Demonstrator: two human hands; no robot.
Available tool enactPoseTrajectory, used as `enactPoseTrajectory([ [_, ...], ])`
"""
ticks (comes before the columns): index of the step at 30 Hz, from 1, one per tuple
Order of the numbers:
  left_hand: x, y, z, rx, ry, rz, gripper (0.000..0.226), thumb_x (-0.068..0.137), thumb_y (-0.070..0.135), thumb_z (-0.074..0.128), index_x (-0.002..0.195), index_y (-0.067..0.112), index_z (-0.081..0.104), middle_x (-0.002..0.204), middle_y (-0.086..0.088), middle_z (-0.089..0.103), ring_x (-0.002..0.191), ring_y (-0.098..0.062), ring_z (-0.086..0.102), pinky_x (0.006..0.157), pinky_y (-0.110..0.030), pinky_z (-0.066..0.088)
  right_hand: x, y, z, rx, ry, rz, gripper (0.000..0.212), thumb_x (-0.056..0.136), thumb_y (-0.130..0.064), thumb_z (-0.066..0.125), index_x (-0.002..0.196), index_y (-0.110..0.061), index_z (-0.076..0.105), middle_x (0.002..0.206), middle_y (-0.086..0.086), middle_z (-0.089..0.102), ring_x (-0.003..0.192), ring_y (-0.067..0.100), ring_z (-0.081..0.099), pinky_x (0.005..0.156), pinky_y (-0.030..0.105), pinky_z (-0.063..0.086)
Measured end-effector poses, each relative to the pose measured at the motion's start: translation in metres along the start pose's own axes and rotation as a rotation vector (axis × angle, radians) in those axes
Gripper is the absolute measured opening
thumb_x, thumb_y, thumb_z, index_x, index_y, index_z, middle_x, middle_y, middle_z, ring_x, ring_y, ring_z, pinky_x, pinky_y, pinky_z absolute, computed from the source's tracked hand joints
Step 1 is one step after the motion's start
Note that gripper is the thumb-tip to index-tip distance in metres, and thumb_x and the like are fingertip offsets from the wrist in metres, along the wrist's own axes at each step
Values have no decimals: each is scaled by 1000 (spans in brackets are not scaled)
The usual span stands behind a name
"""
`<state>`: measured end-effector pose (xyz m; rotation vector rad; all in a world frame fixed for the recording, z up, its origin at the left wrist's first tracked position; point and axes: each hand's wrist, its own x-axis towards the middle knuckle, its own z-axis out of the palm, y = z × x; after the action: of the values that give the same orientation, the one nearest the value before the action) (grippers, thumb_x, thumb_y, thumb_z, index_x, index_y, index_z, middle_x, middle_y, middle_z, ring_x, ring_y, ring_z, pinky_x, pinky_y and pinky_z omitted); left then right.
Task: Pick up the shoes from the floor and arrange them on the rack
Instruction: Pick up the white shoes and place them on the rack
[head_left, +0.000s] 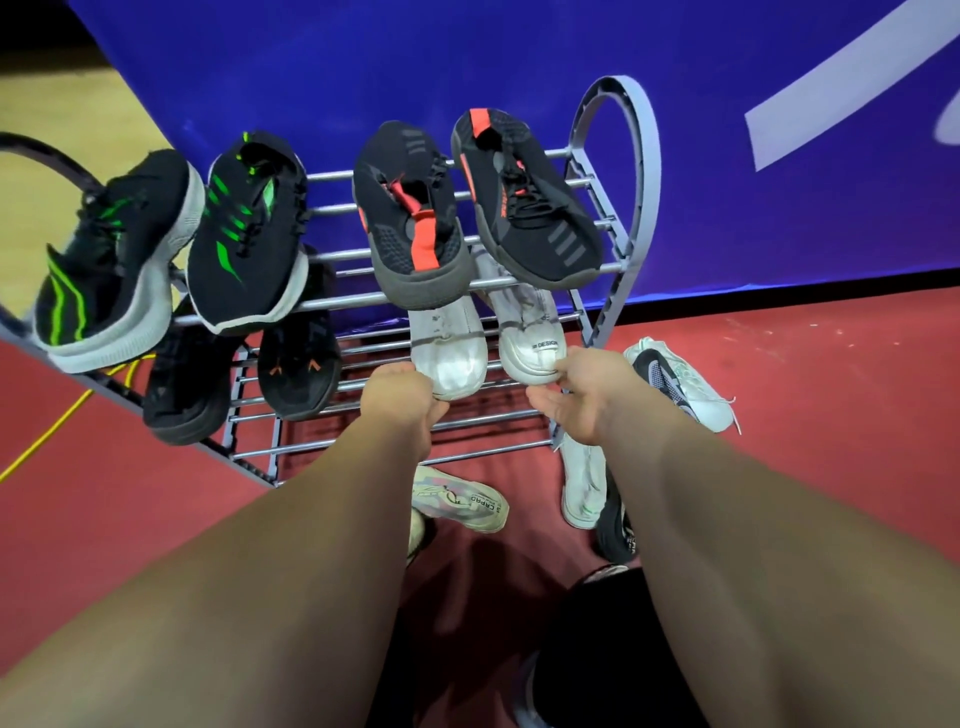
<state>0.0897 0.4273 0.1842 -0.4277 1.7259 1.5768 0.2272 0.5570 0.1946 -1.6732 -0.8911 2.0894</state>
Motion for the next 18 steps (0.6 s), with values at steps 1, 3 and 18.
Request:
enactPoseTrajectory([
  [1,1,2,0,30,-2,-17,21,97,-3,49,95,15,60,102,-9,68,94,-24,71,79,-30,61,-2,-2,-1,-15,5,-4,35,100,-3,53,135,-6,58,113,16,64,86,36,74,66,42,65],
  [3,0,5,0,100,-11,-32,16,96,-1,49,88,11,57,92,-4,65,92,-20,67,82,-27,57,-10,-6,-4,-41,6,-14,37,100,-4,50,137,-8,54,122,15,60,88,36,72,68,42,63],
  [18,-108,10,-27,539,-285,323,41,88,20,63,127,16,52,116,-8,59,101,-29,64,89,-45,58,-139,-11,-76,-51,104,-220,33,102,-18,56,134,-12,60,143,14,54,92,28,74,70,38,64],
])
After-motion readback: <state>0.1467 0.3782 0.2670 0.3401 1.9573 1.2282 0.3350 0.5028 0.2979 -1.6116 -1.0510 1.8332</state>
